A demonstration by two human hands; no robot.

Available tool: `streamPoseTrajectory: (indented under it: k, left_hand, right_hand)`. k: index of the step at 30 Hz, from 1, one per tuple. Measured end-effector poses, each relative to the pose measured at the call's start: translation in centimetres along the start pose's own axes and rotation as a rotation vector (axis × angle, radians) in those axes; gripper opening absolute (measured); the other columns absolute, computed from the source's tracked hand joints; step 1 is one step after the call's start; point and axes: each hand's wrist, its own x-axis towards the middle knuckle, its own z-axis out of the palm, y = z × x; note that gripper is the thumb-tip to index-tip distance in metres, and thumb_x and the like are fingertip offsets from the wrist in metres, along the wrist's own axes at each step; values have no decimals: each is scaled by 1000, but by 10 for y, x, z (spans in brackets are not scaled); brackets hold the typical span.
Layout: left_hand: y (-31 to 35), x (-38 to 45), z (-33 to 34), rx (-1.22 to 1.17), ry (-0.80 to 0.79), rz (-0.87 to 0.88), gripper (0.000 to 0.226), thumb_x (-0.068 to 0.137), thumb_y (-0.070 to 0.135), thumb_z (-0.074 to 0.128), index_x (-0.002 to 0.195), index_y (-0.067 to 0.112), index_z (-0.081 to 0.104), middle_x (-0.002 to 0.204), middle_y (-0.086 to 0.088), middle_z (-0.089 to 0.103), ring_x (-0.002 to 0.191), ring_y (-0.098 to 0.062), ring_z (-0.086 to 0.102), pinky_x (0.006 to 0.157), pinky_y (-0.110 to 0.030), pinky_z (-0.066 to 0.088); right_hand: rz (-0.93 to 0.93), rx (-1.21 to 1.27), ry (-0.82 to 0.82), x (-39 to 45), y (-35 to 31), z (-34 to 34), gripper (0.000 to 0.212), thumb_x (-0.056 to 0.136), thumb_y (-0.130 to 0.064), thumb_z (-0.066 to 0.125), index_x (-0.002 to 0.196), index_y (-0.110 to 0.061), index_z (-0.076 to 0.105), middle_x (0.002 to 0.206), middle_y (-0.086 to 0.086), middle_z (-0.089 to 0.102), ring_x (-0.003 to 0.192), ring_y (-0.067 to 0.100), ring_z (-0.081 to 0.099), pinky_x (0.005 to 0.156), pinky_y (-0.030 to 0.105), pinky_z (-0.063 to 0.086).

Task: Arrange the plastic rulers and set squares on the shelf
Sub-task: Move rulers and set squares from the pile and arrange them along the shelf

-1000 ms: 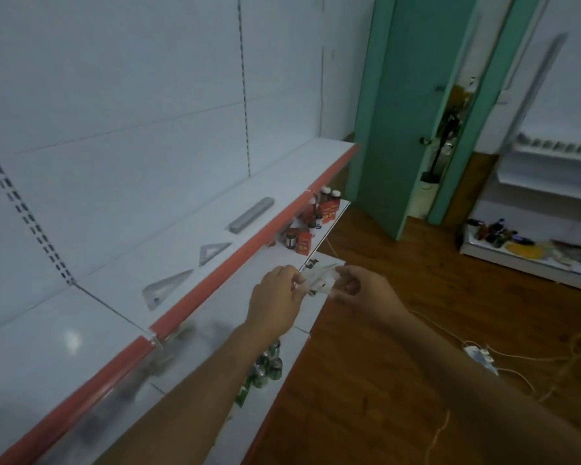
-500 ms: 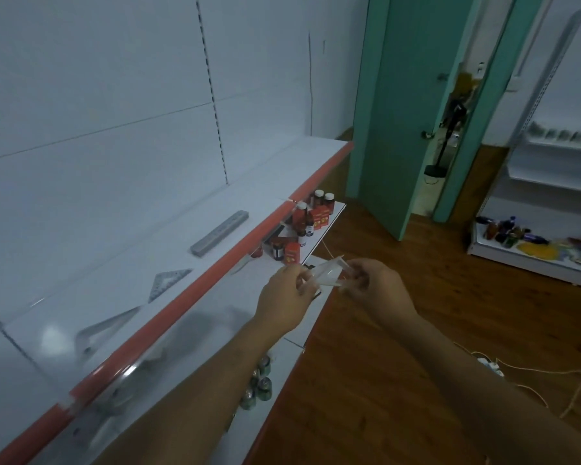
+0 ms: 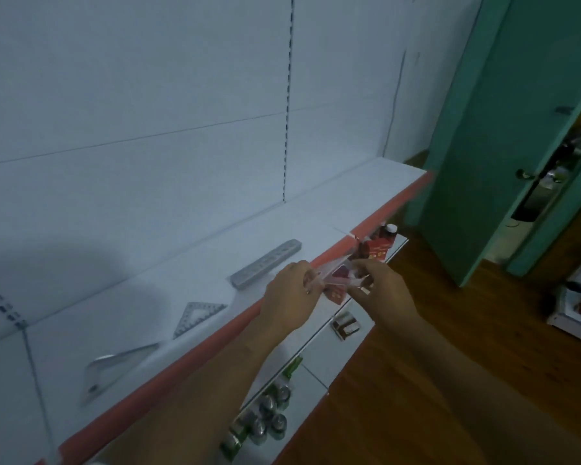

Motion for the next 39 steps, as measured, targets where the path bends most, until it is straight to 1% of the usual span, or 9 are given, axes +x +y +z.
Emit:
streamPoseTrajectory:
  k: [2, 4, 7, 11, 17, 22, 27, 32, 39]
  left_hand:
    - [-20, 7, -5, -19, 32, -66, 19, 91, 41, 59, 82, 26, 51, 72, 10, 51, 66, -13, 51, 53, -22, 35]
    - [-37, 11, -14, -26, 105, -119, 13, 89, 37, 60, 87, 26, 54, 79, 8, 55, 70, -13, 53, 60, -26, 40]
    - [-67, 7, -32, 69, 213, -190, 8, 88, 33, 59, 92, 26, 56, 84, 10, 54, 74, -11, 51, 68, -29, 43]
    - [-109, -13, -60, 220, 302, -344, 11, 86, 35, 63, 92, 27, 57, 79, 9, 50, 73, -11, 47, 70, -30, 43]
    - [-130, -56, -85, 366, 394, -551, 14, 88, 38, 62, 94, 26, 59, 79, 9, 50, 77, -14, 51, 74, -31, 42]
    - [-133, -78, -88, 448, 353, -679, 16, 88, 40, 61, 98, 27, 62, 89, 5, 57, 87, -14, 54, 78, -33, 43]
    - [-136, -83, -82, 491, 305, -728, 17, 86, 41, 61, 96, 27, 62, 87, 9, 53, 90, -15, 54, 83, -35, 44]
    - [-137, -84, -77, 547, 281, -722, 20, 87, 43, 58, 100, 28, 62, 95, 6, 57, 97, -16, 54, 87, -35, 38]
    - [-141, -83, -76, 604, 241, -727, 22, 87, 42, 58, 104, 28, 61, 103, 5, 58, 105, -17, 52, 93, -37, 34]
  right_hand:
    - [-70, 10, -55, 21, -7, 16, 40, 83, -29, 72, 120, -23, 59, 106, -8, 63, 88, 6, 61, 79, 21, 53]
    - [-119, 37, -119, 44, -15, 35, 46, 82, -30, 73, 124, -22, 57, 106, -6, 63, 89, 8, 62, 79, 26, 56]
    - [-233, 68, -199, 71, -34, 70, 50, 78, -28, 77, 123, -18, 58, 104, -3, 61, 89, 9, 58, 83, 26, 52]
    - [-445, 68, -326, 91, -68, 121, 50, 75, -30, 79, 119, -14, 61, 105, 2, 62, 96, 17, 59, 88, 28, 46]
    - [-707, -44, -373, 92, -106, 176, 49, 76, -53, 70, 117, -28, 60, 111, -9, 58, 108, 14, 51, 90, 32, 30]
    - [-816, -98, -410, 83, -108, 200, 47, 77, -58, 64, 116, -33, 60, 113, -14, 59, 115, 11, 46, 93, 33, 17]
    - [-915, -208, -409, 84, -102, 210, 48, 78, -65, 57, 115, -36, 62, 116, -13, 61, 120, 12, 44, 100, 39, 12]
    - [-904, -289, -435, 81, -103, 205, 50, 77, -67, 55, 117, -38, 60, 120, -15, 57, 125, 11, 37, 103, 41, 4]
    - [-874, -336, -446, 79, -106, 202, 52, 77, -69, 54, 119, -38, 59, 121, -17, 57, 125, 11, 37, 105, 43, 5]
